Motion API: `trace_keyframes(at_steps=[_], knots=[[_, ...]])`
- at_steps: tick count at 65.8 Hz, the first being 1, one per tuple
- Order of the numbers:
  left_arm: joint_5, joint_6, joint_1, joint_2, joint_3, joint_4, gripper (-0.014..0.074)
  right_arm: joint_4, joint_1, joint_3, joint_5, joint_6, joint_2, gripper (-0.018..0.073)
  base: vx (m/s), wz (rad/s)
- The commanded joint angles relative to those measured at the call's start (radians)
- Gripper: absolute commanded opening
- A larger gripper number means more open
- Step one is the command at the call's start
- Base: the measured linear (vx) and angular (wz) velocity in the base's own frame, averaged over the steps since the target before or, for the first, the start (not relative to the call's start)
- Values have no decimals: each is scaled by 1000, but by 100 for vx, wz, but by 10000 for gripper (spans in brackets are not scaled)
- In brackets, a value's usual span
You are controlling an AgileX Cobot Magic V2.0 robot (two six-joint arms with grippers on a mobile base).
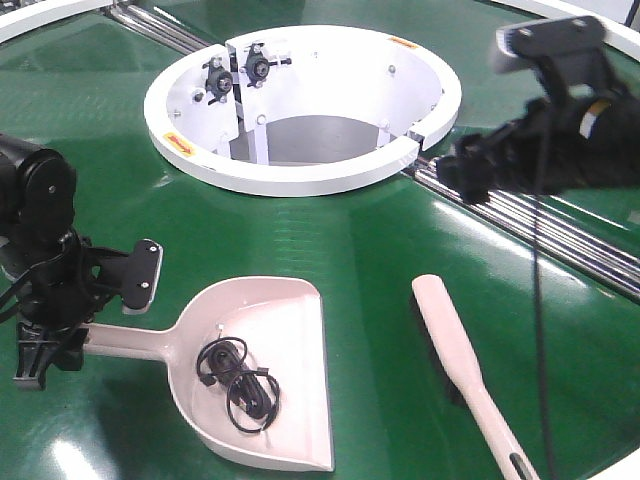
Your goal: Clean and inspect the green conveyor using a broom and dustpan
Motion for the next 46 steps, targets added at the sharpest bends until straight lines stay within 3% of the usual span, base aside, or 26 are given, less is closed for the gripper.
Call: trace_keyframes(at_steps=[1, 11, 19, 29, 39, 46], knots=[[33, 7, -12, -36, -24, -22, -22, -7, -1, 140, -248, -38, -174, 591, 0, 0], [33, 7, -12, -36, -24, -22, -22, -7, -1, 390, -413, -40, -397, 557, 0, 0], [33, 7, -12, -36, -24, -22, -22, -5, -1, 525, -459, -39, -556, 480, 0, 0], [33, 7, -12, -36, -24, -22, -22, 21, -1, 630, -466, -36, -712, 271, 0, 0], [33, 7, -12, -36, -24, -22, -22, 25, -1, 648, -458, -36, -781, -9, 0, 0], [33, 7, -12, -36, -24, -22, -22, 25, -1, 648, -461, -36, -787, -11, 0, 0]])
